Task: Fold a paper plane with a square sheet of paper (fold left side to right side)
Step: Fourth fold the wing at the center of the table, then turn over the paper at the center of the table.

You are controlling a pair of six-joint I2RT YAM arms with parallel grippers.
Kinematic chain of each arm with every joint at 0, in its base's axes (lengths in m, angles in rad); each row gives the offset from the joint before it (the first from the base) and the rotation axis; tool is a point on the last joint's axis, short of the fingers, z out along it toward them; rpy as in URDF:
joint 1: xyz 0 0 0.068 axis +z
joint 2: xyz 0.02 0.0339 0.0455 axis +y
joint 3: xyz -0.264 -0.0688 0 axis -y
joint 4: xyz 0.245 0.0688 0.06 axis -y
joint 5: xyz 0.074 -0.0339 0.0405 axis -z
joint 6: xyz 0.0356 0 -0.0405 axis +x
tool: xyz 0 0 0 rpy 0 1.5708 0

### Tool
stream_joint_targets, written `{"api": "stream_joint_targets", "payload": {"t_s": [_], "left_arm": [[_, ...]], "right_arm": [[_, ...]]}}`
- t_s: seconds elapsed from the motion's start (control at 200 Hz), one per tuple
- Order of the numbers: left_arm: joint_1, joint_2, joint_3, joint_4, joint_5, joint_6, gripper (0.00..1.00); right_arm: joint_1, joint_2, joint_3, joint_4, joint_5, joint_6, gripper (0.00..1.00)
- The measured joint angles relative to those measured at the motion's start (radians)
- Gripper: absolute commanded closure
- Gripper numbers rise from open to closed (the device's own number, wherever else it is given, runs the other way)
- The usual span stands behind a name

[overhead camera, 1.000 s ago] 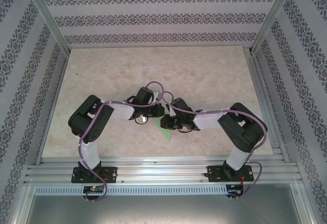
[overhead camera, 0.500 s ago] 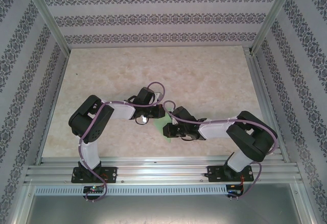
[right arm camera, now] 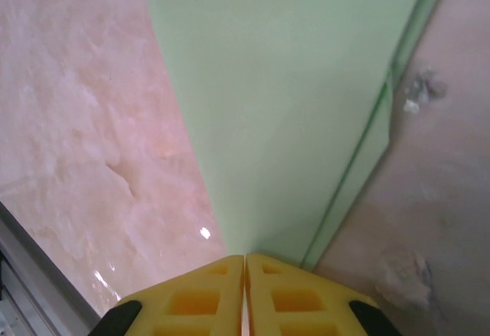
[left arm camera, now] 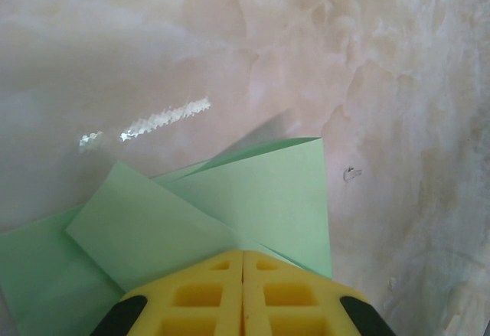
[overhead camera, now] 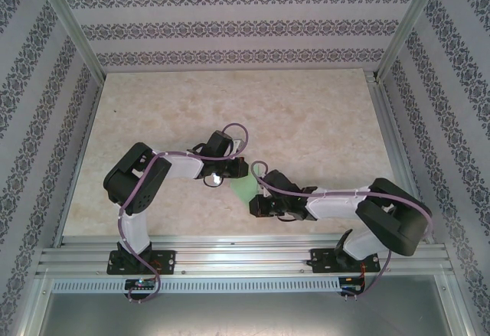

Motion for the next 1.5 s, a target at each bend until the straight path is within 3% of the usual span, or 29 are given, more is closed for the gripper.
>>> {"api": "stream_joint_targets", "payload": {"t_s": [0.13, 0.27, 0.43, 0.624, 0.779, 1.029, 1.179, 1.274, 1.359, 1.499], "left_arm": [[0.001, 0.000, 0.005, -0.003, 0.006, 0.001, 0.88], [0.003, -0.001, 0.045, -0.068, 0.003, 0.016, 0.80], [0.019, -0.065, 0.137, -0.237, -0.005, 0.056, 0.56], [0.092, -0.317, 0.186, -0.315, 0.007, 0.074, 0.44], [0.143, -0.485, 0.057, -0.289, 0.019, 0.045, 0.40], [0.145, -0.513, -0.214, -0.238, 0.062, -0.061, 0.39], [0.145, -0.509, -0.230, -0.194, 0.081, -0.094, 0.38], [0.145, -0.491, -0.230, -0.152, 0.097, -0.108, 0.38], [0.144, -0.460, -0.231, -0.116, 0.119, -0.125, 0.39], [0.132, -0.396, -0.230, -0.070, 0.140, -0.146, 0.39]], "right_arm": [[-0.003, -0.084, -0.022, -0.110, -0.013, 0.008, 0.86], [-0.068, -0.216, -0.026, -0.234, -0.029, 0.011, 0.78], [-0.186, -0.330, -0.009, -0.280, -0.041, -0.006, 0.68], [-0.269, -0.282, 0.067, -0.275, -0.045, -0.058, 0.58], [-0.288, -0.127, 0.169, -0.229, -0.076, -0.109, 0.57], [-0.288, 0.091, 0.261, -0.165, -0.126, -0.162, 0.63], [-0.288, 0.166, 0.266, -0.140, -0.154, -0.163, 0.72], [-0.288, 0.183, 0.266, -0.130, -0.167, -0.168, 0.87], [-0.295, 0.184, 0.266, -0.121, -0.175, -0.164, 0.94], [-0.318, 0.183, 0.264, -0.109, -0.180, -0.169, 0.99]]}}
